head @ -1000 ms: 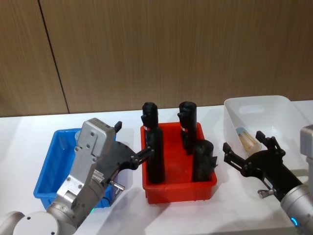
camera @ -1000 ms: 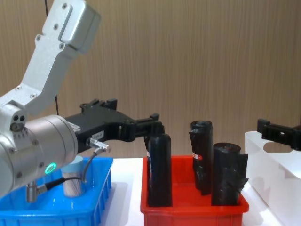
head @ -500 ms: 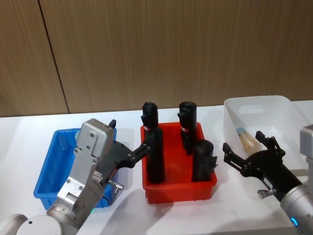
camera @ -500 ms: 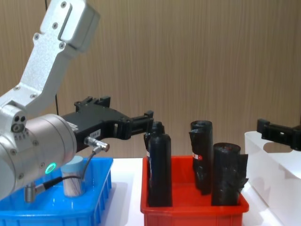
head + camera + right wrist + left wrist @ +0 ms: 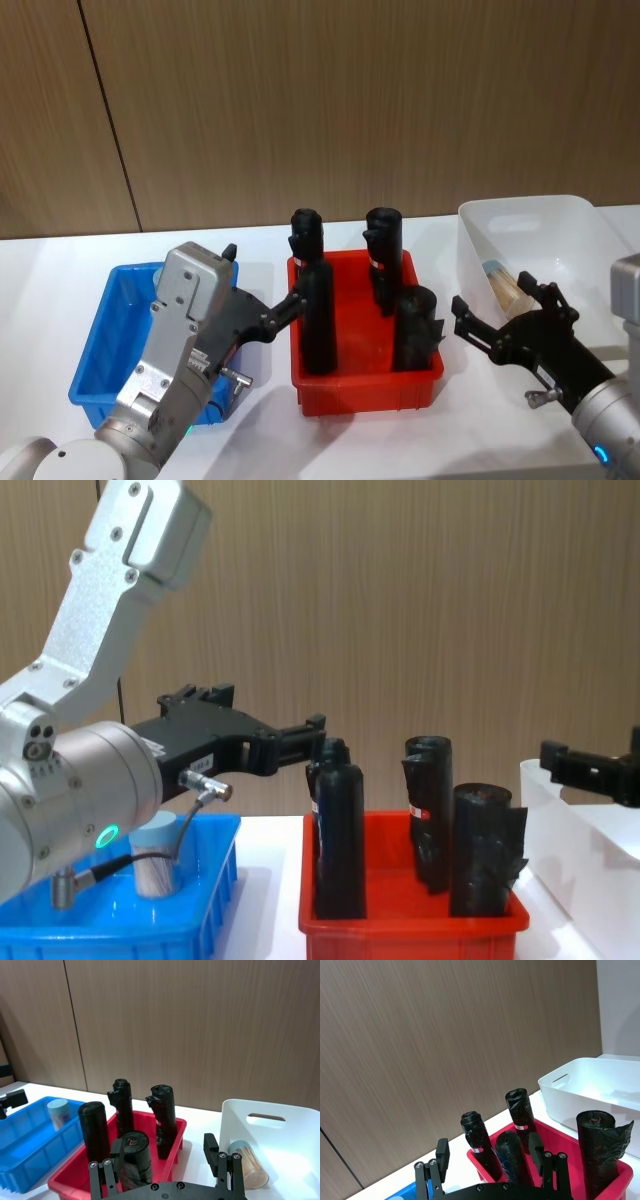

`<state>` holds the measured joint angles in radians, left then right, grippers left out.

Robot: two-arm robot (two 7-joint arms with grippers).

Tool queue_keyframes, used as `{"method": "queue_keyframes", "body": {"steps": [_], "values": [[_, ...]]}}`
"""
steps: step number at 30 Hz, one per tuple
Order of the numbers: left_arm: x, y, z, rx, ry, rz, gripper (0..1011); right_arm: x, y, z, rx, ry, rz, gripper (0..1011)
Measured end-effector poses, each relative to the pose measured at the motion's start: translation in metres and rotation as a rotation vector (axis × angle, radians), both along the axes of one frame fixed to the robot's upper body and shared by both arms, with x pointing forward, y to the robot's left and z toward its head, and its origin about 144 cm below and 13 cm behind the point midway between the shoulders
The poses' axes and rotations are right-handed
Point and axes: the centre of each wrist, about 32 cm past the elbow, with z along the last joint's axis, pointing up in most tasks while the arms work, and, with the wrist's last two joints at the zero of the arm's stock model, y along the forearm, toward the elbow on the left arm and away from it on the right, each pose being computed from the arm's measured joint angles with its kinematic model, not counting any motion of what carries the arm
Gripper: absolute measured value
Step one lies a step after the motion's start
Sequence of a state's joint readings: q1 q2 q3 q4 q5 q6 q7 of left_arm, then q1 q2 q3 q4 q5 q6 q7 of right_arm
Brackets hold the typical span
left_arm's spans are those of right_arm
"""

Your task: Pick the cotton swabs from the blue box and place them into the white box.

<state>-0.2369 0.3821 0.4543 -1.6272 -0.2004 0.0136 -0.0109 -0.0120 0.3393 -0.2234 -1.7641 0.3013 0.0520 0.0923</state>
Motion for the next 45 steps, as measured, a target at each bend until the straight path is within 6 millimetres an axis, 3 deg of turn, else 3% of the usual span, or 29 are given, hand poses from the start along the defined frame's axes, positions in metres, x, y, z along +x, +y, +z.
{"method": "queue_keyframes", "body": {"steps": [15,45], "values": [[0.000,0.000,0.000,0.000,0.001,0.001,1003,0.012,-0.005,0.000,-0.009,0.070,0.101,1001],[0.000,0.000,0.000,0.001,0.001,0.001,1003,0.066,0.009,-0.010,-0.084,0.146,0.211,1002]]}}
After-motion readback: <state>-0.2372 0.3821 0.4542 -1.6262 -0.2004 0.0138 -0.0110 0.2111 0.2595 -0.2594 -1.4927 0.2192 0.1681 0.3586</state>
